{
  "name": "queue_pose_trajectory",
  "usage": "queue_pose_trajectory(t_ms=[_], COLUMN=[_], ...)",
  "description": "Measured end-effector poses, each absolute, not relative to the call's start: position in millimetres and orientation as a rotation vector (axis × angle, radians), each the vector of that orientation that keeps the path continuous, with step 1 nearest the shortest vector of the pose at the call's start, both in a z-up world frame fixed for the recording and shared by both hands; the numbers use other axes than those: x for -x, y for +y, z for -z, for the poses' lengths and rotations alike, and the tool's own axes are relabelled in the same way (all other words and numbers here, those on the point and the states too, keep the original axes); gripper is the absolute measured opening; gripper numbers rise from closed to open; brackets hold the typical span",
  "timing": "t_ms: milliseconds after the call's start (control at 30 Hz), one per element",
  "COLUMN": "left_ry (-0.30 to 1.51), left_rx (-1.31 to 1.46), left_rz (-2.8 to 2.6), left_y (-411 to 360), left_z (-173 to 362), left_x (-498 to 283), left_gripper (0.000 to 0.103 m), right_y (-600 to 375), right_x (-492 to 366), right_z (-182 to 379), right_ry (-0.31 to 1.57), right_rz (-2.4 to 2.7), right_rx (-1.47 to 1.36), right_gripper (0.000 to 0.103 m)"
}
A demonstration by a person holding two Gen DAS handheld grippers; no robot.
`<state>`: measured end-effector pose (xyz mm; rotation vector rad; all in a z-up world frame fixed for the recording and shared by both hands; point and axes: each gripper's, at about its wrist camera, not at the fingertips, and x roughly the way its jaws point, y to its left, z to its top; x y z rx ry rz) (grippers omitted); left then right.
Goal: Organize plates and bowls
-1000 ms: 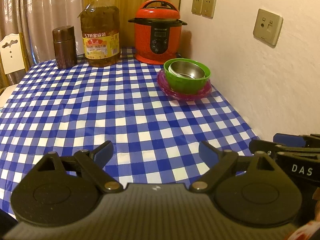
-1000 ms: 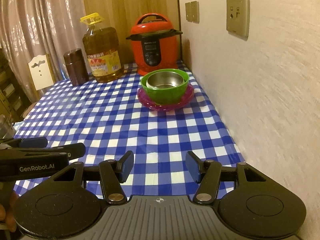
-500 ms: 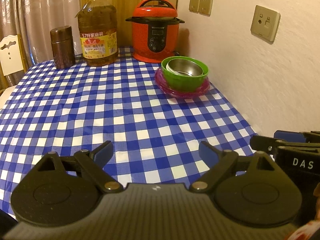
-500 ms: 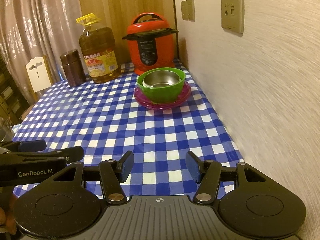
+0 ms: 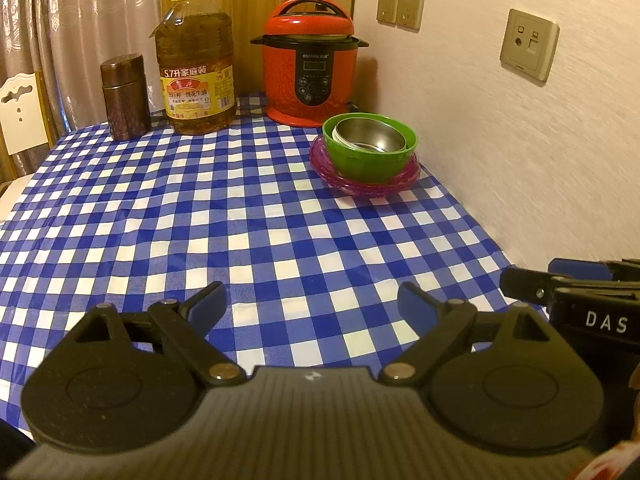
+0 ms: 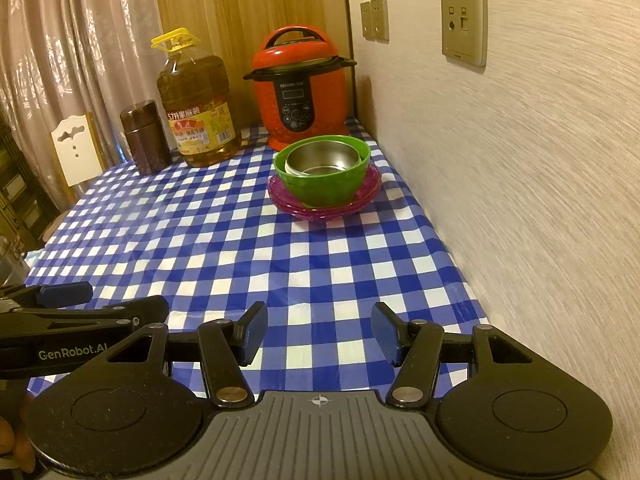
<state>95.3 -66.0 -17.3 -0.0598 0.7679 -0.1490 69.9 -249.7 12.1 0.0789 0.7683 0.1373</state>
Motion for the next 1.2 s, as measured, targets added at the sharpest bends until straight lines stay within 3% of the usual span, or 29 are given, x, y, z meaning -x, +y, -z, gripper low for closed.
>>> queue_pose_trajectory(t_ms=[1200], left_ry=[0.758], left_rx=[0.061], left_rz=[0.151], left_y=[-65.6], left_z=[13.5], left_x=[-92.6], left_gripper=[0.091], right_y=[-250.3], right_x=[-69.0], right_z=[-14.8], right_ry=[0.763], right_rz=[-0.133], right_rx=[-0.087], right_gripper=[0.058])
